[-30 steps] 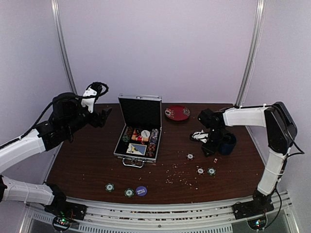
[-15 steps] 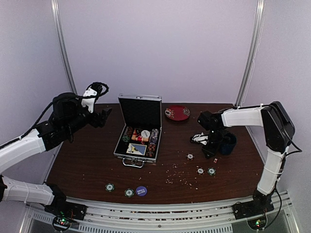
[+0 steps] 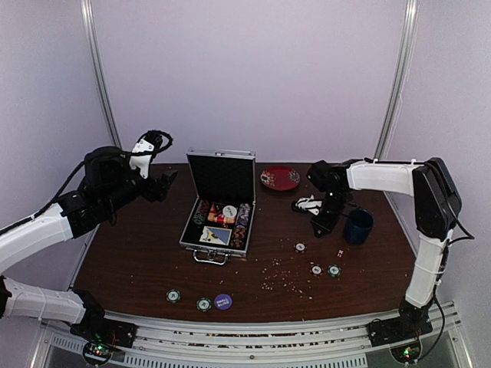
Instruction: Pack up texas hold em set
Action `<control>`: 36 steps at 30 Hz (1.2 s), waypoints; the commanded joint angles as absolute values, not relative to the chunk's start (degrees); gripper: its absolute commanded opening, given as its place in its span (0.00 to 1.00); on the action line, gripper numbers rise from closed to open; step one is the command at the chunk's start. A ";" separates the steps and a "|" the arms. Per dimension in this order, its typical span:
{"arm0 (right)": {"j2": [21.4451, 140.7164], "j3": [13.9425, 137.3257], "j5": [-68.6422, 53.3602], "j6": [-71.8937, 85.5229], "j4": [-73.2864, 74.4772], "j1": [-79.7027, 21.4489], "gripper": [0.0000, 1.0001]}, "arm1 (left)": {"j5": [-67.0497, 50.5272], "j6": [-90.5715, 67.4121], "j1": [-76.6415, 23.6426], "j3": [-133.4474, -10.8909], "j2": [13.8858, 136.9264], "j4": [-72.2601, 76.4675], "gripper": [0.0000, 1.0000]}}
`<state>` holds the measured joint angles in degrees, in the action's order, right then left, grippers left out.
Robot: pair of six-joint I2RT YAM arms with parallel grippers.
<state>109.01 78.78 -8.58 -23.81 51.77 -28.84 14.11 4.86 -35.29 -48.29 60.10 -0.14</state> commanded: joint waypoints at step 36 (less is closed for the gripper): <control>145.24 133.78 -16.85 -15.04 40.56 -48.32 0.06 | 14.33 5.69 -34.98 -49.13 59.62 1.98 0.82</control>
<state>143.70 131.63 -15.99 -16.19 42.94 -47.81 14.35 4.89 -35.29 -48.29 60.10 -0.12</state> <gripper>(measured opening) 0.135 0.822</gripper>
